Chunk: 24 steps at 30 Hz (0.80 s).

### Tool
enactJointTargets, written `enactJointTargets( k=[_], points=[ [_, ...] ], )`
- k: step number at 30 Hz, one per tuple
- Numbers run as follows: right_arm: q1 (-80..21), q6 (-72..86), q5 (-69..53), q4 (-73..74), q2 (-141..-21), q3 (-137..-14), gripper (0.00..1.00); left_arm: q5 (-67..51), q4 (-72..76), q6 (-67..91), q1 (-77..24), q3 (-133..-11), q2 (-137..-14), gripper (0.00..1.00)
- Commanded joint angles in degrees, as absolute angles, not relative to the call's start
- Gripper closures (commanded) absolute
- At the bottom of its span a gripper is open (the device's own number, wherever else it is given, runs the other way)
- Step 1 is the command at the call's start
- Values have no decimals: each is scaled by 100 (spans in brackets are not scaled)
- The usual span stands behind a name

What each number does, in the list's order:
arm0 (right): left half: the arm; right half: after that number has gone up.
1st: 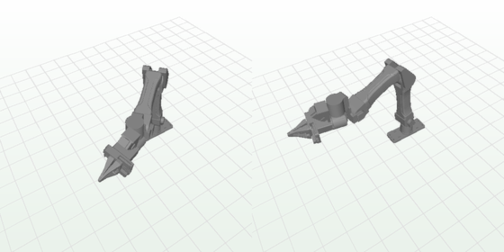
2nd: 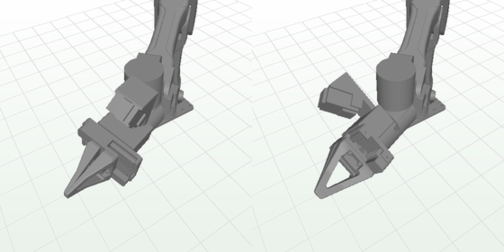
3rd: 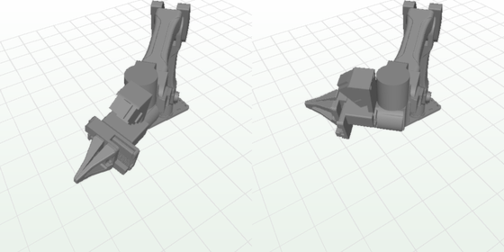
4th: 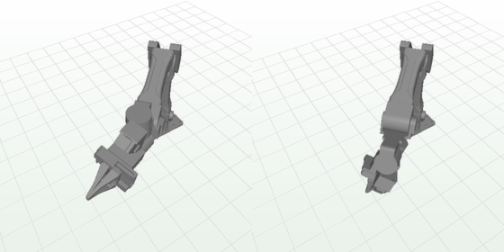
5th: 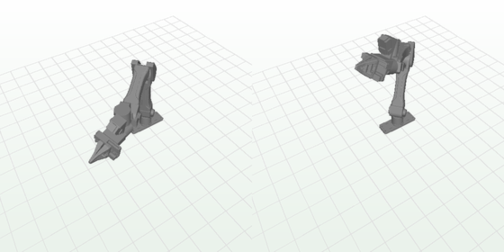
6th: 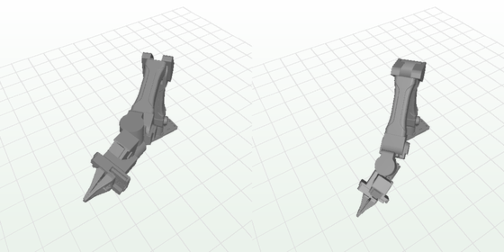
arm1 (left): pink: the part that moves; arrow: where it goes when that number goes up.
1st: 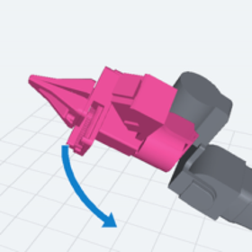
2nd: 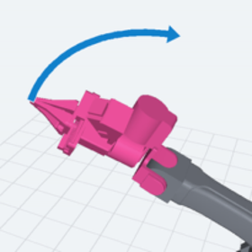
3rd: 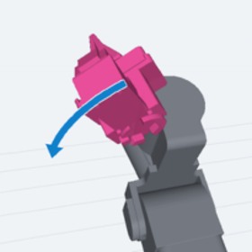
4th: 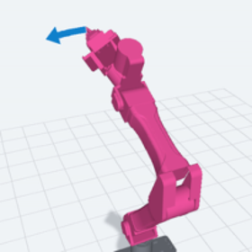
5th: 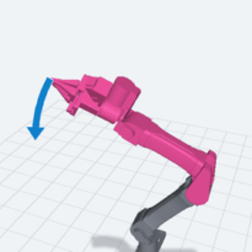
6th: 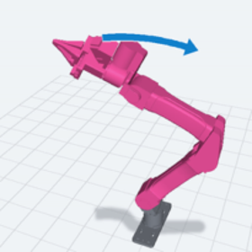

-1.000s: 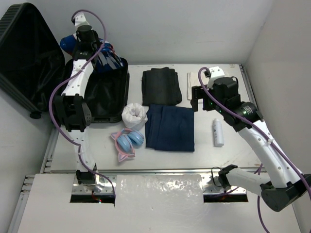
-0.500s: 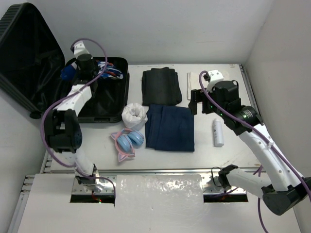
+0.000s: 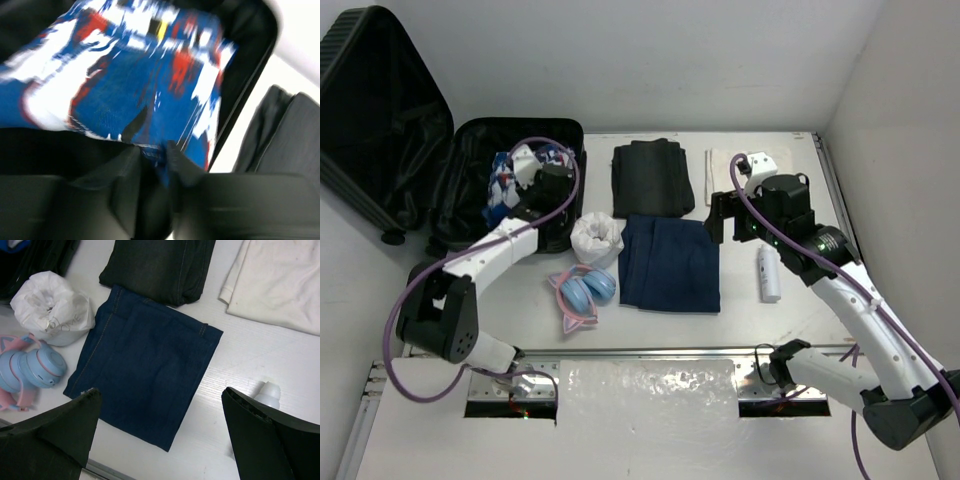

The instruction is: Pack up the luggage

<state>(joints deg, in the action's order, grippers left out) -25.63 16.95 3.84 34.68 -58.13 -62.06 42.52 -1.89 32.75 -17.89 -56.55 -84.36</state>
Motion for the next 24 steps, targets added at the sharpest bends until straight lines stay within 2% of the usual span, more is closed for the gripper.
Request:
enactJointTargets(
  k=[1,2,3,5,9,12,13,16,20,21,24],
  points=[
    [-2549,1758,211,3155,-5643,-6074,1,5132,-1273,4490,-2091,-5354,-7833,75],
    [-2549,1749,211,3164,-5625,-6065,1,5098,-1570,4735,-2100,-5318,-7796,64],
    [-2549,1723,194,3164,-5608,-6021,1,5063,-2174,5172,-2101,-5326,-7718,46],
    [-2549,1705,193,3164,-5590,-5985,1,5027,-2661,5509,-2170,-5344,-7594,36],
    [-2549,1670,185,3182,-5616,-5968,1,5282,-3498,5705,-2180,-5581,-6876,29],
    [-2549,1644,220,3225,-5713,-6020,1,5090,-3000,4951,-2171,-5774,-6435,28],
    [-2549,1635,237,3234,-5774,-6055,1,4689,-2623,4565,-2119,-5757,-6416,28],
    [-2549,1661,343,3331,-6134,-6205,1,3641,-2328,4017,-1645,-6185,-7081,28],
    [-2540,1810,281,3164,-6407,-6082,3,2498,-2628,3622,-1187,-7143,-8304,44],
    [-2549,1880,429,3208,-6538,-6021,3,2426,-2663,3604,-1178,-7232,-8645,44],
    [-2549,2003,545,3226,-6784,-5741,2,1944,-2751,3525,-1204,-7339,-8886,36]
  ],
)
